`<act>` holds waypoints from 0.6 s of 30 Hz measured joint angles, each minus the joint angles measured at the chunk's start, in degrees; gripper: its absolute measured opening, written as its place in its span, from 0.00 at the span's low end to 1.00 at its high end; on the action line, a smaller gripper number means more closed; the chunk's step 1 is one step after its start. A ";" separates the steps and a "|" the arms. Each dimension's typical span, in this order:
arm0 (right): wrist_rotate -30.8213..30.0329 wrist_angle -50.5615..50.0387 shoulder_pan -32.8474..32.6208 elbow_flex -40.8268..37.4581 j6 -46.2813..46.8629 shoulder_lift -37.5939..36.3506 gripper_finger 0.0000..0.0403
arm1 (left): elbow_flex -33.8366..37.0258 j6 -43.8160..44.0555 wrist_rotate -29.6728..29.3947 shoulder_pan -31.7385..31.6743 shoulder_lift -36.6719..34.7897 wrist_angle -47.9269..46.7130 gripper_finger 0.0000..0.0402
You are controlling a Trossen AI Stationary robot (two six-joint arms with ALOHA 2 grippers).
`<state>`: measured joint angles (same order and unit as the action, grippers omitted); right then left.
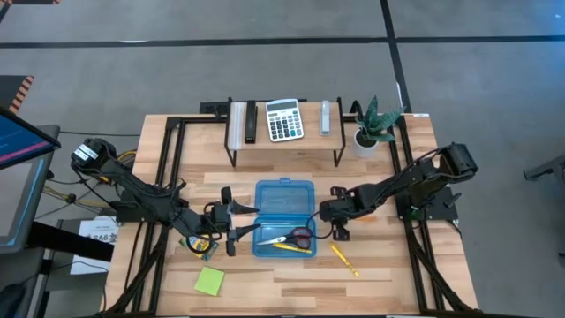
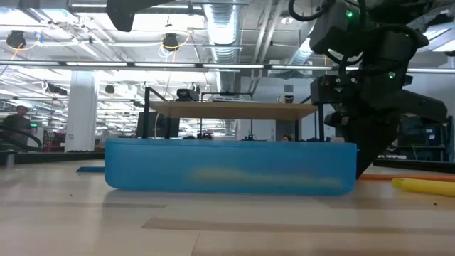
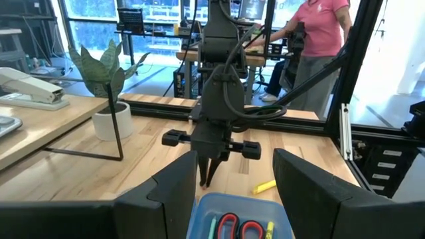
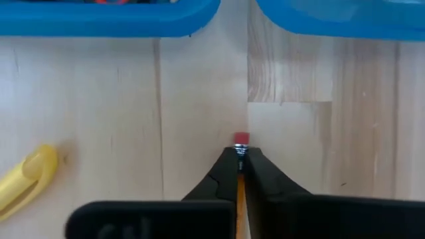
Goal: Pack school essentials
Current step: Put the orange pencil into the blue supply box
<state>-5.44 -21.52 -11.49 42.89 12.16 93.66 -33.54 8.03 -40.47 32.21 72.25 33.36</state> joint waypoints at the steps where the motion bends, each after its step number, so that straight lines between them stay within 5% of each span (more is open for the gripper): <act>1: -0.05 0.09 0.00 0.00 0.00 0.03 0.02 | 0.00 0.00 0.00 0.00 0.00 0.00 0.47; 18: -0.67 -8.85 0.00 7.19 0.19 0.21 0.00 | 0.00 0.28 -0.44 0.00 0.00 -0.48 0.47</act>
<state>-6.11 -30.38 -11.49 50.09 12.35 93.86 -33.54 8.32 -40.91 32.21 72.25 32.88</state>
